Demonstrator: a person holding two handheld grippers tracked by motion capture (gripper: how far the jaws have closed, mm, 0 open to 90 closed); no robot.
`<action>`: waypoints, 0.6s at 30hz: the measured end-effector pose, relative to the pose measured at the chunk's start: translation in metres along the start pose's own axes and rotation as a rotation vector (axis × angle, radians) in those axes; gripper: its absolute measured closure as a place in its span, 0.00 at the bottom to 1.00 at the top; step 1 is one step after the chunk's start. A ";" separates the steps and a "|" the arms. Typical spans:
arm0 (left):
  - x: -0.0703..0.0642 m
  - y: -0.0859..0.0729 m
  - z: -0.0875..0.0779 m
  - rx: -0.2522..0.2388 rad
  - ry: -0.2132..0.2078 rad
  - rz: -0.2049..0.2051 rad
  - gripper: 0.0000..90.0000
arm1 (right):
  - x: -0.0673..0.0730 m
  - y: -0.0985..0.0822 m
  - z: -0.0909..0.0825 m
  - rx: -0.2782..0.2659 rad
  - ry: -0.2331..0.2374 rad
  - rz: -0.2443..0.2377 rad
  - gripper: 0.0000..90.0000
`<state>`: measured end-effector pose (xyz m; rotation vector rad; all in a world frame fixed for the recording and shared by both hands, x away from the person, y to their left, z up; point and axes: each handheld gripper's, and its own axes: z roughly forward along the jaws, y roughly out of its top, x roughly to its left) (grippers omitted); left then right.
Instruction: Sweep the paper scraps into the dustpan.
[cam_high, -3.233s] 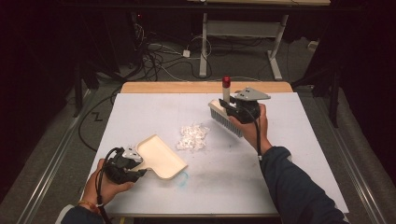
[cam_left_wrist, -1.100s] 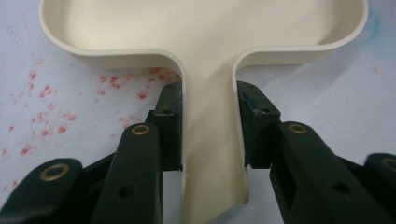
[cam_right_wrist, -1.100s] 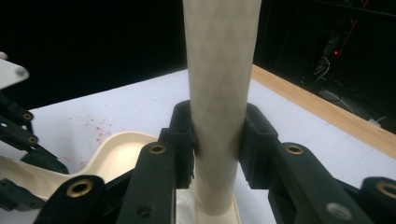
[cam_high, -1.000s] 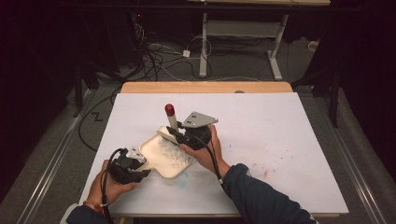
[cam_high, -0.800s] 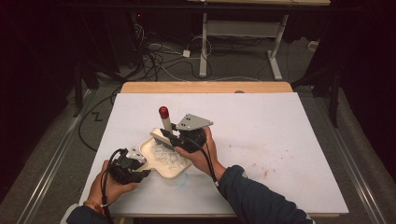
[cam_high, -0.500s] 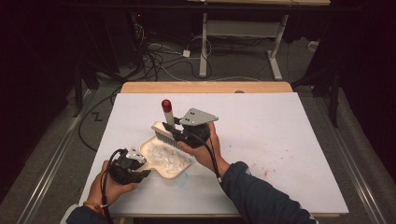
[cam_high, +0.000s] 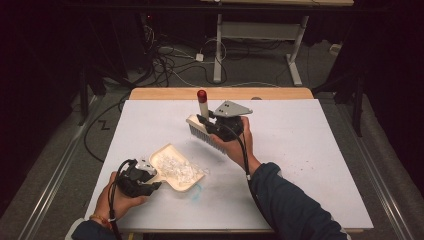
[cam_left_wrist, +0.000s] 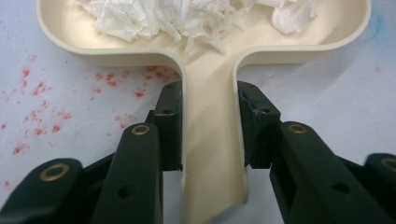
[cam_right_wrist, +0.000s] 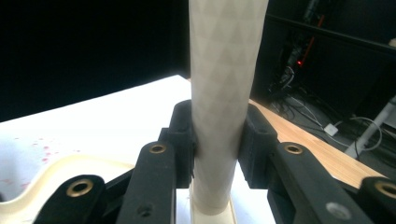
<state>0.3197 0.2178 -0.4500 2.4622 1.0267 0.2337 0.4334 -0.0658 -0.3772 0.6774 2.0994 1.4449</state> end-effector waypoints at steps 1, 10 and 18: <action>0.000 0.000 0.000 0.001 -0.001 0.000 0.70 | -0.005 -0.002 0.003 0.012 -0.031 -0.031 0.79; 0.003 0.000 0.001 0.008 -0.007 0.003 0.70 | -0.016 -0.014 0.026 0.030 -0.129 -0.073 0.79; 0.003 0.001 0.002 0.009 -0.012 -0.003 0.70 | -0.005 -0.020 0.038 0.022 0.024 -0.055 0.79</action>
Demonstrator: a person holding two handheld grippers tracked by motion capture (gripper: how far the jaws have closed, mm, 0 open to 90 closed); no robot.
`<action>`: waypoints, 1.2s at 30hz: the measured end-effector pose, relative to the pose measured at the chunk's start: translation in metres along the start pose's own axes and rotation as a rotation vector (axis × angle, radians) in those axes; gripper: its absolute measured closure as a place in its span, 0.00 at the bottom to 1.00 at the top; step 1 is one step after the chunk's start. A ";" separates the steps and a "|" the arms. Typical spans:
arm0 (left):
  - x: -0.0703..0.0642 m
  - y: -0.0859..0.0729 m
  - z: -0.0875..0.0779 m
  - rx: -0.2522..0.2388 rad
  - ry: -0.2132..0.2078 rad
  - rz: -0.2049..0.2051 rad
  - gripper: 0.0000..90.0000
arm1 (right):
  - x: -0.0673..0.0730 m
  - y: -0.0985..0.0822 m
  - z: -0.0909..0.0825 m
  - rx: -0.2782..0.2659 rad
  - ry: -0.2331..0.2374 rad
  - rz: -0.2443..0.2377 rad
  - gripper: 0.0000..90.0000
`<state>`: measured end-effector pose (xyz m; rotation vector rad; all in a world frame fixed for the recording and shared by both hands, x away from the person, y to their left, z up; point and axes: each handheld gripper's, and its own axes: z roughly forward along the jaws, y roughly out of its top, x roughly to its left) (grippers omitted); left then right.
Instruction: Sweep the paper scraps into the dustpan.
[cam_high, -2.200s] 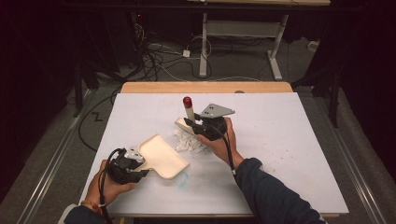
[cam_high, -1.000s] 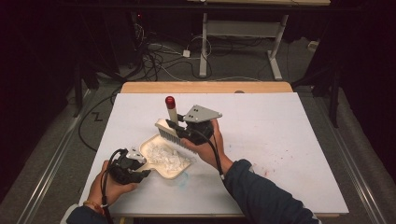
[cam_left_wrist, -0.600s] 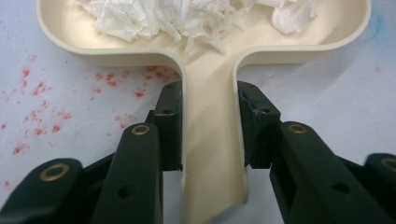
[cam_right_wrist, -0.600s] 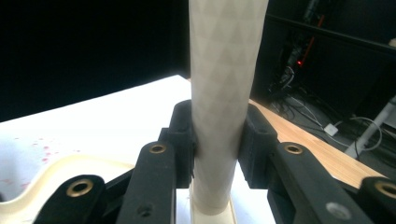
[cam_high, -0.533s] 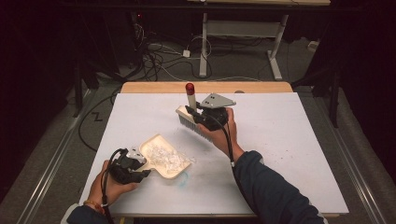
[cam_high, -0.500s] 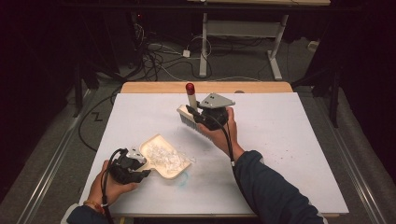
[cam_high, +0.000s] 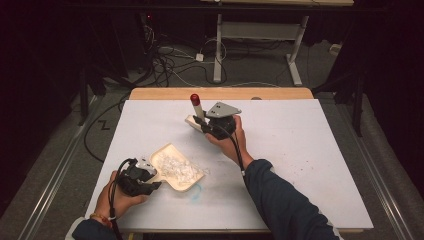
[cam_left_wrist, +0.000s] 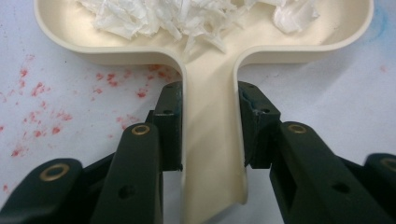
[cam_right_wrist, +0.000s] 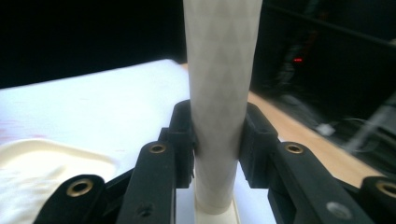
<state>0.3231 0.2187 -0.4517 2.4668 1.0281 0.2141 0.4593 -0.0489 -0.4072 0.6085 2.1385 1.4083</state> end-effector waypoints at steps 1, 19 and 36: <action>0.000 0.000 0.000 0.000 -0.001 0.001 0.70 | 0.000 0.000 0.000 0.000 0.000 0.000 0.79; -0.001 0.000 0.002 0.015 0.002 -0.004 0.70 | 0.050 0.025 -0.045 -0.091 0.344 -0.082 0.79; -0.002 0.002 0.006 0.045 0.008 0.000 0.70 | 0.011 -0.003 -0.148 0.047 0.195 -0.062 0.79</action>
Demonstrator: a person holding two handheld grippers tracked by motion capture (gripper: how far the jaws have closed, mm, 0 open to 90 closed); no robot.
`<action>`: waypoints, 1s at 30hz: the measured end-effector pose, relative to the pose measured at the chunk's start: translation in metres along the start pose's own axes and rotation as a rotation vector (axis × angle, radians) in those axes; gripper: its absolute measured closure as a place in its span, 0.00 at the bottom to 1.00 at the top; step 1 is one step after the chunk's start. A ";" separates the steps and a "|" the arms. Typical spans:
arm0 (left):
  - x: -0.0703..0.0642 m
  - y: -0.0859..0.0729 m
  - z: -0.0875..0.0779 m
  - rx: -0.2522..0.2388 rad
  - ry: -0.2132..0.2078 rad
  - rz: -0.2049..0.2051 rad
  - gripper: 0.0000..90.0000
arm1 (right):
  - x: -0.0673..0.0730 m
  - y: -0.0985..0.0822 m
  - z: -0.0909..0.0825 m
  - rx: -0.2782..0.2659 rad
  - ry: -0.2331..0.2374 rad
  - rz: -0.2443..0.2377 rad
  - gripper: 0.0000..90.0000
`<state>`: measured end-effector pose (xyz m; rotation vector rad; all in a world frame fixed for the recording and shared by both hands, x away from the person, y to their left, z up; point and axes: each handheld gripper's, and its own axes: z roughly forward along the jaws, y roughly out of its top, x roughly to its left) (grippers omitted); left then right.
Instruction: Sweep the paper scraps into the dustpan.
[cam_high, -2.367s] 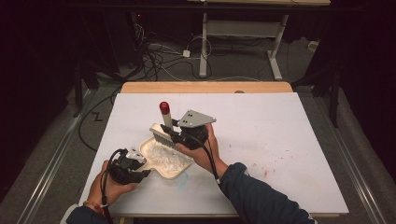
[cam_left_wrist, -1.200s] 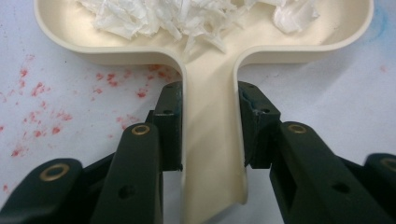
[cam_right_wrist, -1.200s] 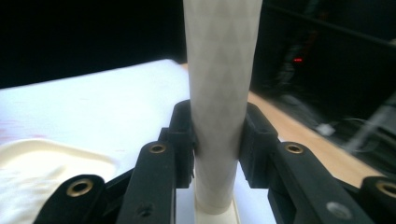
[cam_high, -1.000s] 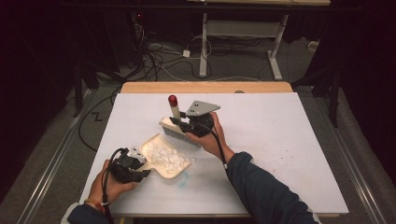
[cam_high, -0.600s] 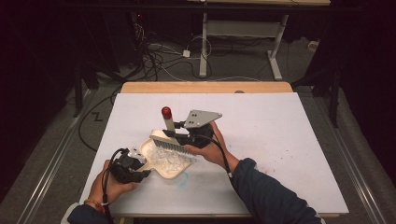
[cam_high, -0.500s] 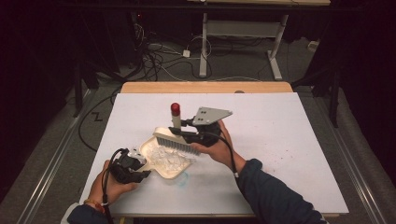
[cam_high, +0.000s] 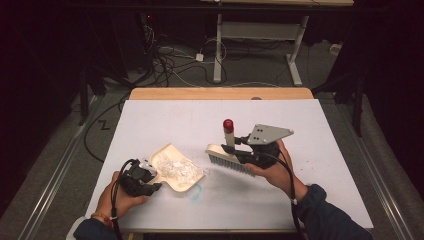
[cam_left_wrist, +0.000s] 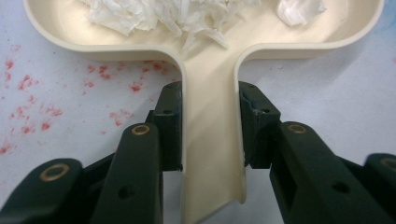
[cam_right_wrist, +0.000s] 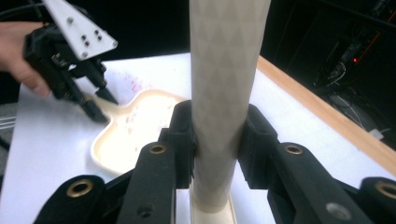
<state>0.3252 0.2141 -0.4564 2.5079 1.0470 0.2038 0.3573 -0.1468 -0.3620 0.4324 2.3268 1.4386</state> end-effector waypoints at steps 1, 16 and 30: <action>0.000 0.000 0.000 0.001 0.001 0.000 0.70 | 0.001 -0.003 -0.005 0.011 -0.001 0.002 0.79; -0.001 0.003 0.001 0.004 0.006 0.002 0.70 | 0.031 -0.008 0.031 0.051 0.037 -0.028 0.79; -0.001 0.003 0.001 0.008 -0.001 0.011 0.70 | 0.032 0.011 0.048 -0.071 0.056 0.006 0.78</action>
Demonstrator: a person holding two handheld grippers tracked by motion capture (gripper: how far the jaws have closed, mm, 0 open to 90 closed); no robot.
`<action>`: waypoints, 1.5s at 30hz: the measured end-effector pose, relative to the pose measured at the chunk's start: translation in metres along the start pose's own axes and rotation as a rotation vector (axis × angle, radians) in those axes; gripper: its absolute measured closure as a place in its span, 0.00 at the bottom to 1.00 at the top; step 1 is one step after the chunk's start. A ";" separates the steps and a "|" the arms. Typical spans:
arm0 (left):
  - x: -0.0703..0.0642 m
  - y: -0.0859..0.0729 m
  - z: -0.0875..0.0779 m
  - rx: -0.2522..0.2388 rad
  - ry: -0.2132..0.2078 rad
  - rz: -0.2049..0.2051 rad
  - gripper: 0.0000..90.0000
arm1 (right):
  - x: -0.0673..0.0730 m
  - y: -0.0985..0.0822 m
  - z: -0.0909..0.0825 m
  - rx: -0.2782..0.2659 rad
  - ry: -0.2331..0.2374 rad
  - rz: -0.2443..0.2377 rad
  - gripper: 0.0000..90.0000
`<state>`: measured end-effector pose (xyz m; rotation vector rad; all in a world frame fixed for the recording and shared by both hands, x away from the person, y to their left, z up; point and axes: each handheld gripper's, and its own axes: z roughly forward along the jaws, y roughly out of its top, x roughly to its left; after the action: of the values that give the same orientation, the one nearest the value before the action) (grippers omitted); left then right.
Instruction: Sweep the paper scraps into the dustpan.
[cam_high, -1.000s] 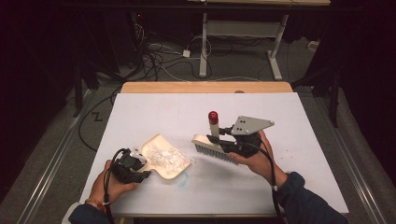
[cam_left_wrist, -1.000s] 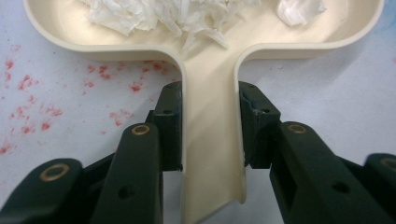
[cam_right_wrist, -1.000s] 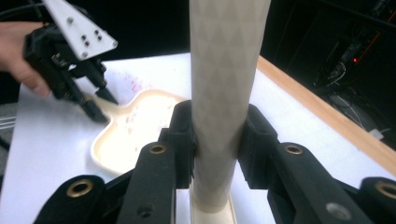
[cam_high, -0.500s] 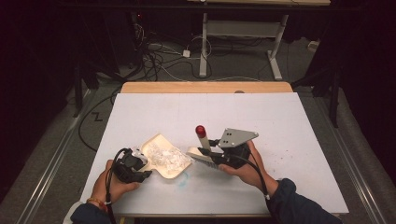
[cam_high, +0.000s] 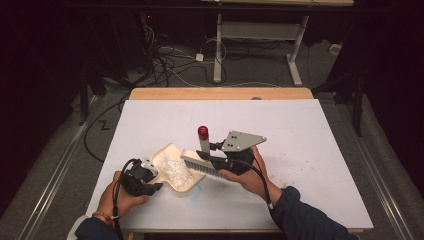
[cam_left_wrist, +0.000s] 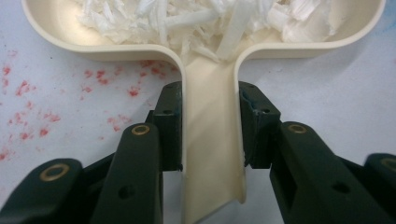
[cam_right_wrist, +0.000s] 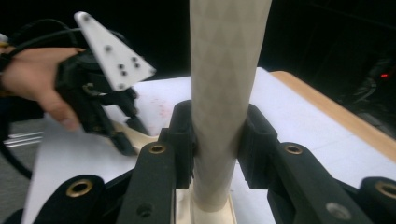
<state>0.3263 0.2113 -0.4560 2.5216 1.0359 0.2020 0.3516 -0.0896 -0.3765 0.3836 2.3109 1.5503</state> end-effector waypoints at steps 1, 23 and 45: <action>0.000 0.000 0.000 0.001 0.001 0.000 0.70 | -0.002 0.000 -0.001 -0.007 -0.008 0.005 0.79; 0.001 0.000 -0.004 -0.008 -0.005 -0.024 0.70 | -0.027 -0.016 0.039 0.026 -0.113 0.089 0.78; 0.001 -0.001 -0.005 -0.007 0.002 -0.030 0.70 | -0.011 0.010 0.026 -0.045 -0.037 0.030 0.79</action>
<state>0.3247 0.2139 -0.4522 2.4981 1.0716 0.1993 0.3726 -0.0689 -0.3752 0.4340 2.2481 1.5931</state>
